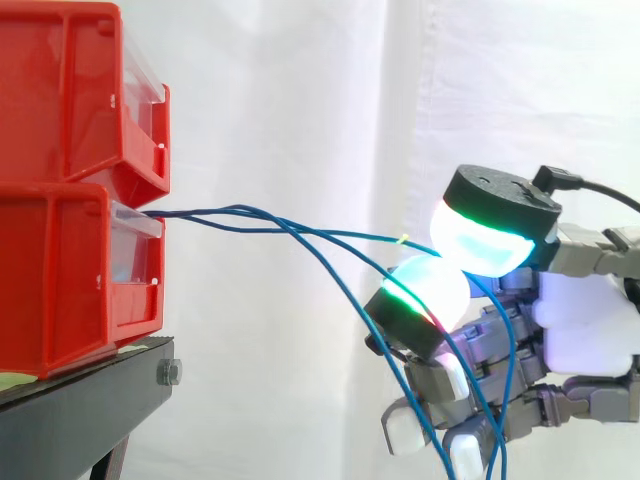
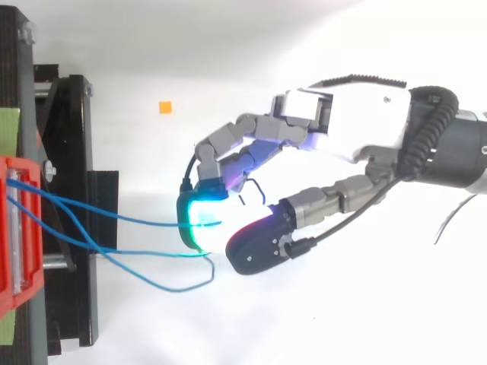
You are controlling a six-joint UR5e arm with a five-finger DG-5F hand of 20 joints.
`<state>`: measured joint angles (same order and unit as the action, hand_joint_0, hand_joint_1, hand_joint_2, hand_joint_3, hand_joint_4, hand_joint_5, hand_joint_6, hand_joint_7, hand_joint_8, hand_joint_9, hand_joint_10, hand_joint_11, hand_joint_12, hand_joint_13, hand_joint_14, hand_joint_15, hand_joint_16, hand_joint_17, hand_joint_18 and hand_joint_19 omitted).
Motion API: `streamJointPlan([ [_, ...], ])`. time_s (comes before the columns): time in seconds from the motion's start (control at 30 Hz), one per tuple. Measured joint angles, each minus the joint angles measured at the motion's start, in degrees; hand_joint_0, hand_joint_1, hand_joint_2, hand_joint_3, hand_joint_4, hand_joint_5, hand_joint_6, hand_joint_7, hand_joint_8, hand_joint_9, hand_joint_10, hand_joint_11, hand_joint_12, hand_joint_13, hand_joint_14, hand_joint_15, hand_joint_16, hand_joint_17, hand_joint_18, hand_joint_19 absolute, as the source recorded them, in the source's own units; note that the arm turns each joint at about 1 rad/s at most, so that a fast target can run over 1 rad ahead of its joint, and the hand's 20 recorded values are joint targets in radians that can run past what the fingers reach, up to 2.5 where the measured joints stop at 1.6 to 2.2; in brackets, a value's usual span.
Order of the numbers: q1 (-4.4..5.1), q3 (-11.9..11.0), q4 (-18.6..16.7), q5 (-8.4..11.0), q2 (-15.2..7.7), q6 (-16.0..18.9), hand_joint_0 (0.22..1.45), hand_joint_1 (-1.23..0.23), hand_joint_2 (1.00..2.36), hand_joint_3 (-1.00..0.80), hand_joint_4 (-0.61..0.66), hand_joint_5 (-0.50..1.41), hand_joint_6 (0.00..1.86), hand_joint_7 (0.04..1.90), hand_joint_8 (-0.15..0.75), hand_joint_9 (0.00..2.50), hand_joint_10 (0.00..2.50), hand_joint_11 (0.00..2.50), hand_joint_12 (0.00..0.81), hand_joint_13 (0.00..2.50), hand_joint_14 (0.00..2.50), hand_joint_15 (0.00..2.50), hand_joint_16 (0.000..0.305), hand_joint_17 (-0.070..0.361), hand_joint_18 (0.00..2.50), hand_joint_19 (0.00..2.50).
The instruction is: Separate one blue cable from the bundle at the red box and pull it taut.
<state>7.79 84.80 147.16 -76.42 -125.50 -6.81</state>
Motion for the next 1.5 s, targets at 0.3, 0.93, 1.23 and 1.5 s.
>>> streamJointPlan([
  [0.3,0.69,0.9,-2.0,0.45,0.0,-1.6,0.59,-0.73,1.02,-0.11,-0.05,-0.11,0.84,1.15,0.322,0.79,0.01,1.14,0.334,0.68,0.02,0.58,0.037,0.083,0.68,0.66],
  [0.93,0.65,0.9,-1.5,0.75,0.1,-3.2,0.59,-0.72,1.02,-0.12,-0.06,-0.11,0.84,1.16,0.321,0.79,0.01,1.11,0.339,0.67,0.02,0.57,0.038,0.086,0.68,0.65],
  [1.23,0.65,0.9,-1.5,0.75,0.1,-3.2,0.59,-0.72,1.02,-0.12,-0.06,-0.11,0.85,1.15,0.318,0.78,0.01,1.1,0.337,0.66,0.02,0.57,0.038,0.085,0.67,0.66],
  [1.5,0.65,0.9,-1.5,0.75,0.1,-3.2,0.6,-0.72,1.02,-0.12,-0.06,-0.11,0.85,1.15,0.322,0.78,0.01,1.08,0.342,0.65,0.02,0.56,0.038,0.087,0.66,0.66],
])
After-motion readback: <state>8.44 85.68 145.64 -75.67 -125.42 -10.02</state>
